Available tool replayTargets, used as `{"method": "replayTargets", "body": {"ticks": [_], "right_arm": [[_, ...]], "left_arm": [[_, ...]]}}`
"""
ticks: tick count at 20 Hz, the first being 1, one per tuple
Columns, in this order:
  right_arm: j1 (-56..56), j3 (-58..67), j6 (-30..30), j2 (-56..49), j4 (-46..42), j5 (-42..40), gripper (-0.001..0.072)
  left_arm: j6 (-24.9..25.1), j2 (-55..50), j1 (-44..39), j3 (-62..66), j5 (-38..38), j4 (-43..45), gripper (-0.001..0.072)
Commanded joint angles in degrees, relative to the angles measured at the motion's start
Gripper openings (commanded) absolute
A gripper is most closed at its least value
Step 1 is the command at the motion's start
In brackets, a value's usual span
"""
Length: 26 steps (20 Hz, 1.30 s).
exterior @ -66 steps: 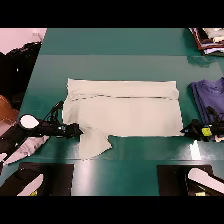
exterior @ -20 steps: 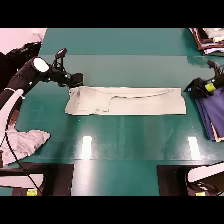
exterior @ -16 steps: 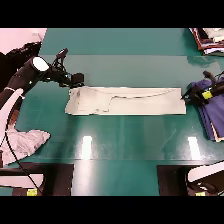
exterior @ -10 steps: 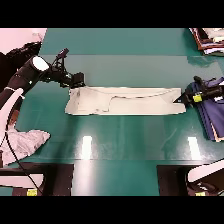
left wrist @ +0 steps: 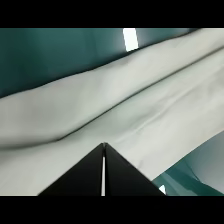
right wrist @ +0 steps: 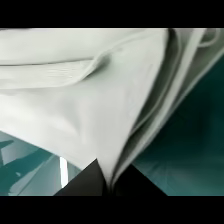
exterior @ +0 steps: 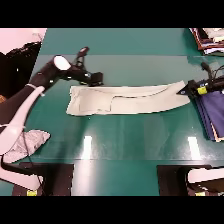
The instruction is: Fold the shirts.
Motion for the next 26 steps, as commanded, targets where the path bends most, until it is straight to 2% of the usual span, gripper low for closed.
{"method": "replayTargets", "body": {"ticks": [1,6,16,20,23,26], "right_arm": [[3.67,0.28,0.74,7.34,6.78,-0.94,0.0015],[12.5,11.87,4.24,8.92,7.56,-0.17,0.0015],[26.88,24.9,5.66,7.21,7.26,-1.4,0.0015],[32.2,30.03,5.03,1.88,7.3,-1.44,0.0015],[39.15,35.69,3.72,-4.24,7.37,-1.92,0.0015],[48.78,40.11,2.54,-10.97,7.65,-9.49,0.0017]], "left_arm": [[0.13,-7.96,-7.02,7.89,-0.26,-0.24,0.0023],[-0.07,-15.65,-12.81,12.52,-2.78,-0.28,0.0023],[-0.92,-16.7,-12.24,12.55,-1.44,0.2,0.0023],[-0.94,-11.78,-6.64,12.66,-6.84,4.5,0.0023],[-0.9,-4.04,1.49,12.66,-10.27,12.0,0.0023],[-0.87,4.81,11.37,12.66,-12.5,16.31,0.0024]]}}
